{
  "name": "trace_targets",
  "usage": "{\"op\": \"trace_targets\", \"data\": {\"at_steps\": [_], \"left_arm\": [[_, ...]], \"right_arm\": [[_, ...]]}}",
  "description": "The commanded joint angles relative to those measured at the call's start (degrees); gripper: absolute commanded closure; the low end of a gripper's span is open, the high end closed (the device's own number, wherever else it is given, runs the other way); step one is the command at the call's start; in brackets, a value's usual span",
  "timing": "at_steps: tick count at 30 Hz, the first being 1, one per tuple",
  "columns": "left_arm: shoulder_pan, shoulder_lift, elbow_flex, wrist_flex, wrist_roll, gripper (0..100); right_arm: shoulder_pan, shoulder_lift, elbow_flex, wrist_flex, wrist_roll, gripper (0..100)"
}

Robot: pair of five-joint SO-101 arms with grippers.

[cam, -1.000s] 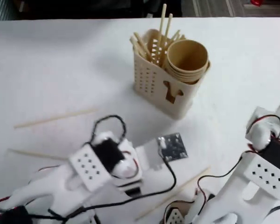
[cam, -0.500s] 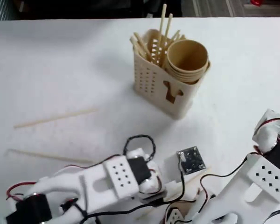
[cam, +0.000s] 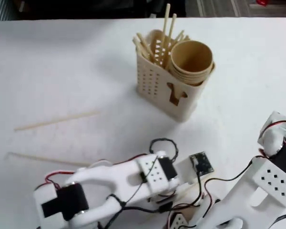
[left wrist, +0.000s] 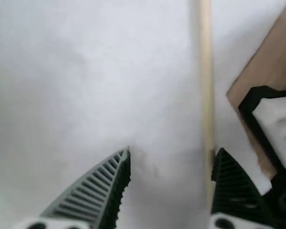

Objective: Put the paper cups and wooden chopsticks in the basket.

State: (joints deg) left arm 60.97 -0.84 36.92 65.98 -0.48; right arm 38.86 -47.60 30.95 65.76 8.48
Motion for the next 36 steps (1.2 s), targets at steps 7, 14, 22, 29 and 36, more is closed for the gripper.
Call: {"op": "trace_targets", "data": {"at_steps": [7, 14, 22, 29, 36], "left_arm": [[-1.9, 5.8, -4.8, -1.0, 0.4, 72], [-5.4, 5.8, -5.6, -0.3, -0.2, 82], [-5.8, 5.4, -5.3, 0.4, -6.7, 98], [-5.8, 3.3, -5.7, 7.5, -7.0, 98], [-10.0, -9.1, -5.7, 15.9, -8.5, 98]], "right_arm": [[0.7, 0.0, -0.4, -1.1, -0.4, 89.9], [0.7, -0.2, -0.5, -1.1, -0.1, 89.9], [0.7, -0.2, -0.5, -1.1, -0.1, 89.9], [0.7, 0.0, -0.5, -1.1, 0.0, 89.9], [0.7, -0.1, -0.5, -1.1, 0.0, 89.9]]}}
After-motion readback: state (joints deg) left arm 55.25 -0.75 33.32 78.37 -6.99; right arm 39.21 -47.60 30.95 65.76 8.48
